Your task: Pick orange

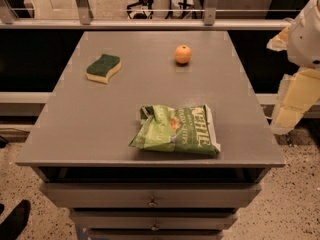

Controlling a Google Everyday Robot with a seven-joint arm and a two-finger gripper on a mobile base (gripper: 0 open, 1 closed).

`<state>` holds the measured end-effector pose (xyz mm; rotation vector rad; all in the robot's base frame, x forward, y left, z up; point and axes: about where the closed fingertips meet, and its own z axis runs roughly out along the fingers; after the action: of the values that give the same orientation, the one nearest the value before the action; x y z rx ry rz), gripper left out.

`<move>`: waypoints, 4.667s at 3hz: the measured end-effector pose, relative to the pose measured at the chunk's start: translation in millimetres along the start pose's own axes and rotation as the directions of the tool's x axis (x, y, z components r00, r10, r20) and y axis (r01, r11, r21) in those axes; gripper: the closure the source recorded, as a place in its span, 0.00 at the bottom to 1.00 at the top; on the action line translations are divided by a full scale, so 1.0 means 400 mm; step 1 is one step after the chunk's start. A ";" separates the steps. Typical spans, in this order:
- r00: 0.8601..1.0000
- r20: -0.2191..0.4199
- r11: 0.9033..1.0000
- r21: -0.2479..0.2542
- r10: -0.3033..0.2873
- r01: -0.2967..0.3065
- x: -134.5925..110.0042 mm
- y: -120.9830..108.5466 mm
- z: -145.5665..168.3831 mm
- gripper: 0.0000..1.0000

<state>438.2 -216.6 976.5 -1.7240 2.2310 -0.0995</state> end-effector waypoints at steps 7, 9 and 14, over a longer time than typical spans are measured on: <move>0.855 0.480 0.974 0.005 0.196 -0.226 -0.205 -0.508 0.350 0.00; 0.732 0.612 0.951 -0.123 0.299 -0.285 -0.353 -0.627 0.498 0.00; 0.641 0.702 0.945 -0.153 0.311 -0.290 -0.331 -0.653 0.436 1.00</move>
Offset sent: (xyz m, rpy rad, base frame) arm 0.0283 -0.0165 -0.0190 0.0718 -0.0394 -0.0660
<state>761.4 -136.7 903.1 -1.0709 1.8454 0.5954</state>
